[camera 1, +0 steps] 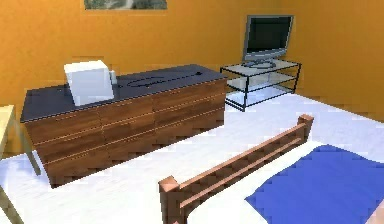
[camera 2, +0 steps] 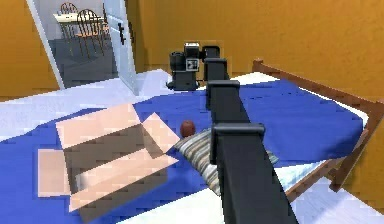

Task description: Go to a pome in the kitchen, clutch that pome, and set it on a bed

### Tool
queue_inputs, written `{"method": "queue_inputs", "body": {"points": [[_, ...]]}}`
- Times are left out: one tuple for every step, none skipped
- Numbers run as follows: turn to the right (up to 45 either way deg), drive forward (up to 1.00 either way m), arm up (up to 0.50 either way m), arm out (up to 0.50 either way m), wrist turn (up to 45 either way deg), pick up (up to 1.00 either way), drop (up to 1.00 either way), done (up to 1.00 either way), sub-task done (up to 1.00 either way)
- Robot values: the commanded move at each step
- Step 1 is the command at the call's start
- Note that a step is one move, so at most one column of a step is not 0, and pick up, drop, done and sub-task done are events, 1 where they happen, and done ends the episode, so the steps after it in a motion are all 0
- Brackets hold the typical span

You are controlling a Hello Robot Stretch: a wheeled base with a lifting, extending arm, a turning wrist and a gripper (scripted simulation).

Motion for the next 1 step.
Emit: {"method": "queue_inputs", "body": {"points": [[0.0, 0.0, 0.0, 0.0, 0.0, 0.0, 0.0, 1.0, 0.0]]}}
